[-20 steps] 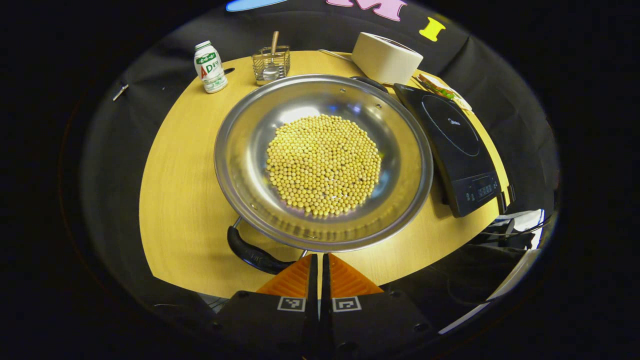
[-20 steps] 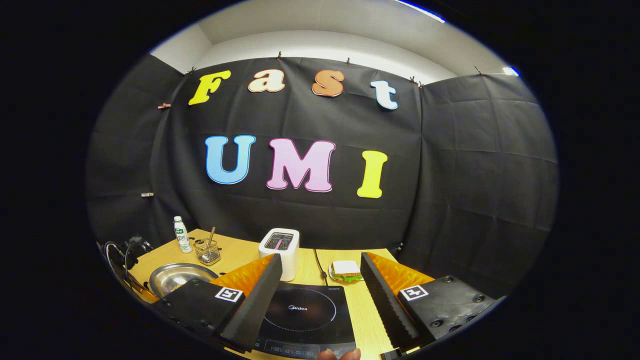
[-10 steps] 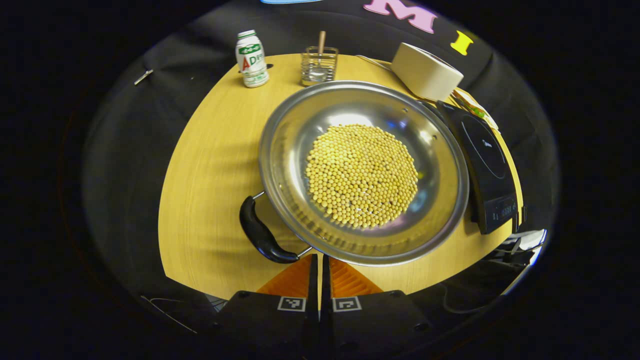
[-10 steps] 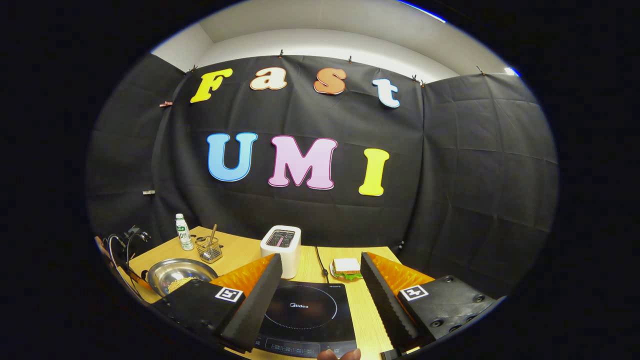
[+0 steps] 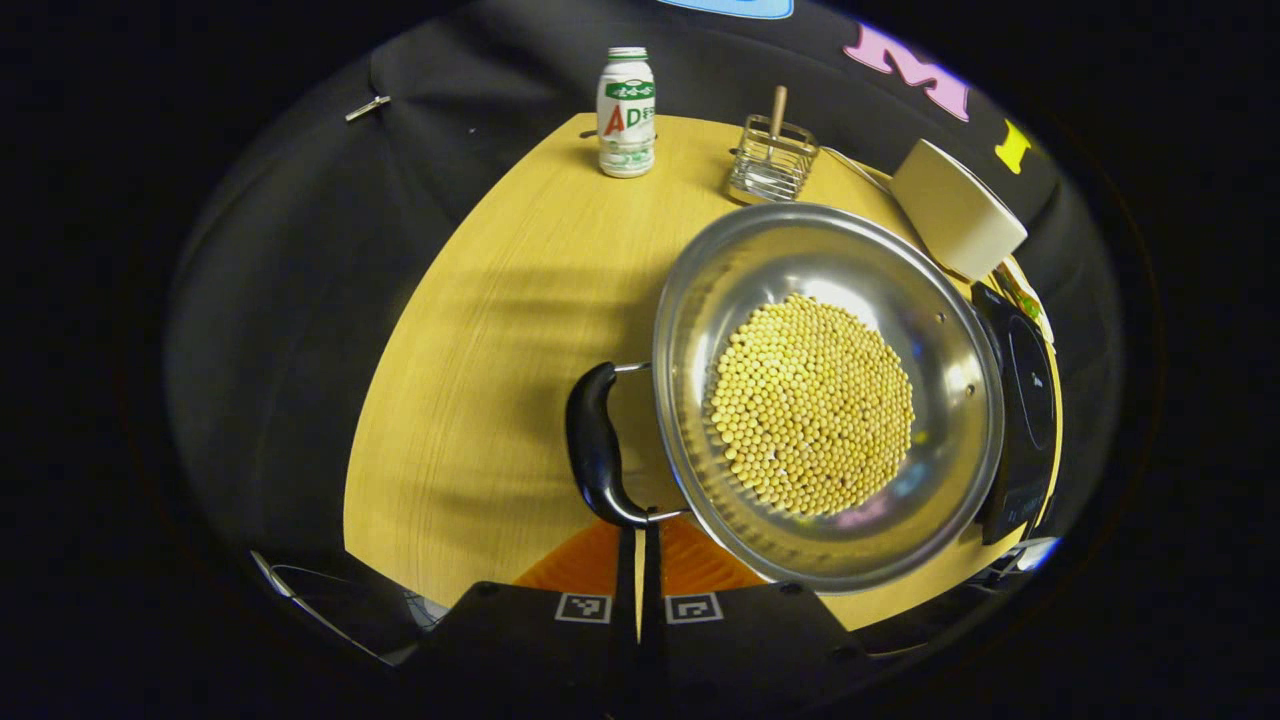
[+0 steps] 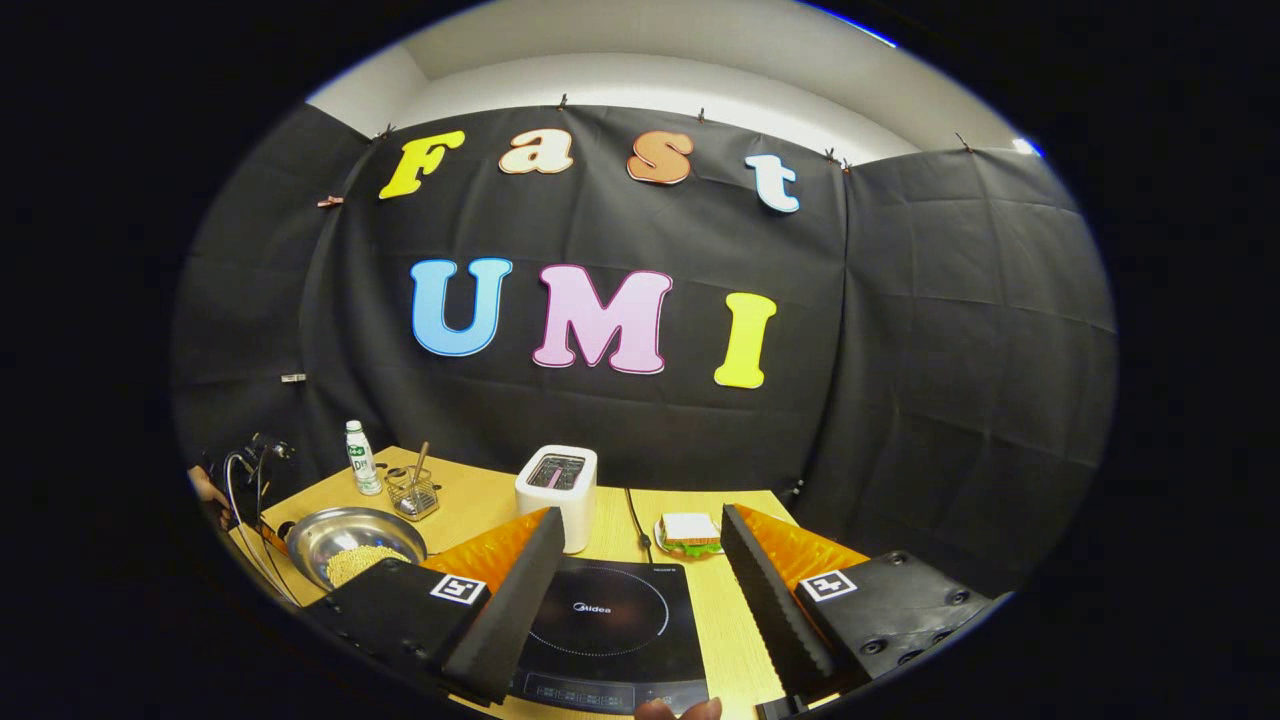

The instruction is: First push the handle of the pot to place it horizontally, then grasp the pot with both hands and set it on the induction cooktop.

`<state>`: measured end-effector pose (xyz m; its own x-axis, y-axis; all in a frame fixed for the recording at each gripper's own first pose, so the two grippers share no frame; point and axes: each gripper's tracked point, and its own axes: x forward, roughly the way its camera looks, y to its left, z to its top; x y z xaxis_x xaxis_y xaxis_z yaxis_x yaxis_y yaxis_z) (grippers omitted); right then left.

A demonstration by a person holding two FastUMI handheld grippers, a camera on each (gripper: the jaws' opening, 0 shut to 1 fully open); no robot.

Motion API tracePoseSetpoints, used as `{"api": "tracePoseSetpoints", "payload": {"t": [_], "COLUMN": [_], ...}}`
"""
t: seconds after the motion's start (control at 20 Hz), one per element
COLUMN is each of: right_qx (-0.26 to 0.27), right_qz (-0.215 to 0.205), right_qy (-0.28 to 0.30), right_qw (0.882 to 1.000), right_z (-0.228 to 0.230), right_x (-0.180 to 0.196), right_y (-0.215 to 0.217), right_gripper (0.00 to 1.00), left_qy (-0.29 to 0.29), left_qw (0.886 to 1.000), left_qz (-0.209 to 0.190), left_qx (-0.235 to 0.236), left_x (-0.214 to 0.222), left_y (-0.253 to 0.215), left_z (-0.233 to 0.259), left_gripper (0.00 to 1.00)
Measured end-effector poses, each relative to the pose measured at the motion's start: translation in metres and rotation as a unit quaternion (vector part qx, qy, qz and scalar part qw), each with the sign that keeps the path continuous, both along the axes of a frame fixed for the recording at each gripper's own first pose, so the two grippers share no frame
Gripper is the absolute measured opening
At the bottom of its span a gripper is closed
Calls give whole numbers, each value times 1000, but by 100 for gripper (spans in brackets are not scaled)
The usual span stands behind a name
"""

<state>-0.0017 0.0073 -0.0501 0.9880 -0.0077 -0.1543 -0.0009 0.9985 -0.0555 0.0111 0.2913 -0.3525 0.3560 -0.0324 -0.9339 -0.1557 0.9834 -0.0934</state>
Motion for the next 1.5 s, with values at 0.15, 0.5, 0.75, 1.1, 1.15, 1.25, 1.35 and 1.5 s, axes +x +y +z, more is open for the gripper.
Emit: {"api": "tracePoseSetpoints", "payload": {"t": [0.15,0.5,0.75,1.1,1.15,1.25,1.35,1.5], "right_qx": [-6,-13,-8,40,49,65,80,99], "right_qz": [0,7,25,88,96,108,117,126], "right_qy": [2,10,21,81,94,119,146,191], "right_qw": [1000,1000,999,992,990,985,979,968], "right_z": [-3,-8,-17,-55,-64,-81,-101,-135], "right_x": [2,8,14,37,41,49,56,64], "right_y": [1,11,29,97,109,136,159,193], "right_gripper": [98,98,98,98,98,98,98,99], "left_qy": [-6,-21,-70,-166,-191,-237,-262,-254], "left_qw": [1000,997,988,976,973,967,962,965], "left_qz": [5,-11,22,38,32,21,9,-11], "left_qx": [16,71,135,137,125,96,76,67], "left_x": [16,51,49,37,39,43,46,49], "left_y": [14,38,60,69,66,55,49,45], "left_z": [-1,-5,10,51,61,78,87,76], "left_gripper": [5,5,5,6,5,10,46,99]}}
